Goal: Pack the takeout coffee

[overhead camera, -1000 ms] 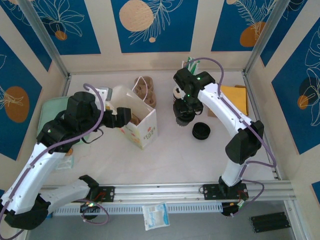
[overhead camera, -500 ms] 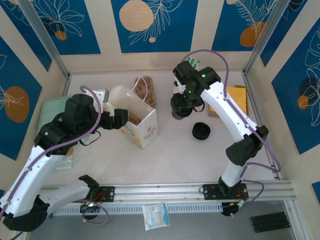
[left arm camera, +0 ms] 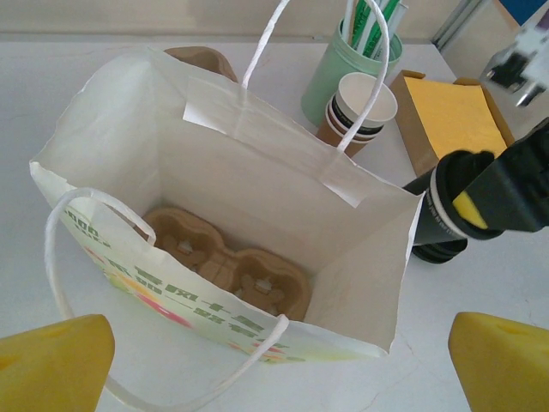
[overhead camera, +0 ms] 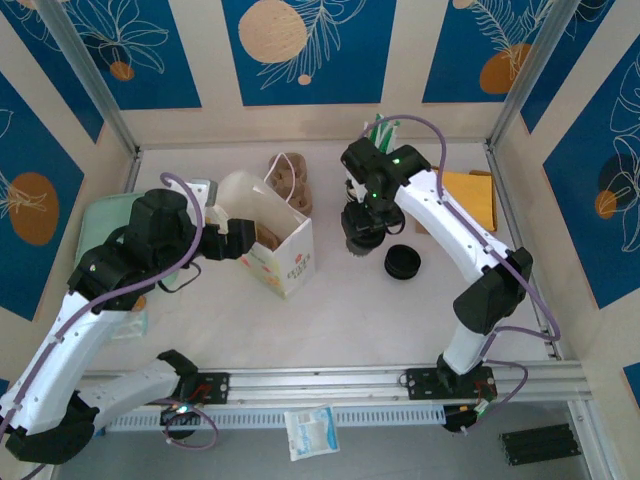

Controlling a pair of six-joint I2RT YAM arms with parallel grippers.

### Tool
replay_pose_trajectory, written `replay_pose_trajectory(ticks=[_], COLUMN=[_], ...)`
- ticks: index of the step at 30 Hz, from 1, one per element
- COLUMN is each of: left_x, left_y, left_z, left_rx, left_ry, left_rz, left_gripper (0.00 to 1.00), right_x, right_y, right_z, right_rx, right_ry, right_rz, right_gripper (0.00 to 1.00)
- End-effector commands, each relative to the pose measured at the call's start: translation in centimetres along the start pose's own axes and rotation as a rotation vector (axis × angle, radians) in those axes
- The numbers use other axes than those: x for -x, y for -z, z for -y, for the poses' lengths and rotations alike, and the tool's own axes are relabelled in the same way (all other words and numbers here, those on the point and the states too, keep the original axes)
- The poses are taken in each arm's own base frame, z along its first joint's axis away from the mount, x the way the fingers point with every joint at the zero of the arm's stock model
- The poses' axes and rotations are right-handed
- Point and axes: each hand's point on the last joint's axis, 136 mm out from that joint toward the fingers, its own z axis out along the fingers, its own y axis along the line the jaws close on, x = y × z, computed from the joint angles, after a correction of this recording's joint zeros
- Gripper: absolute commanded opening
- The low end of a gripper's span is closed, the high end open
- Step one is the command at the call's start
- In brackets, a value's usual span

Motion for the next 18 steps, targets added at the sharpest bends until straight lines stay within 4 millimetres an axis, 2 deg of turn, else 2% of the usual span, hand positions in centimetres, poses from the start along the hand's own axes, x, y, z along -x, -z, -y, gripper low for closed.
replay_pose_trajectory(ticks=[1, 10, 18], left_x=[-0.1, 0.0, 0.0], left_y=[0.3, 0.1, 0.0], left_z=[-0.1, 0.0, 0.2], left_rx=[0.006, 0.000, -0.006], left_ry=[-0.004, -0.002, 0.001], left_rz=[0.002, 0.002, 0.003], left_gripper=[0.99, 0.99, 0.99], right_x=[-0.6, -2.3, -3.0], right_y=[-1.1, -7.3, -10.2], right_z=[-0.6, -0.6, -0.7], right_rx=[0.045, 0.016, -0.005], right_ry=[-0.017, -0.023, -0.030], right_rz=[-0.016, -0.132, -0.174], right_gripper=[0.65, 0.65, 0.65])
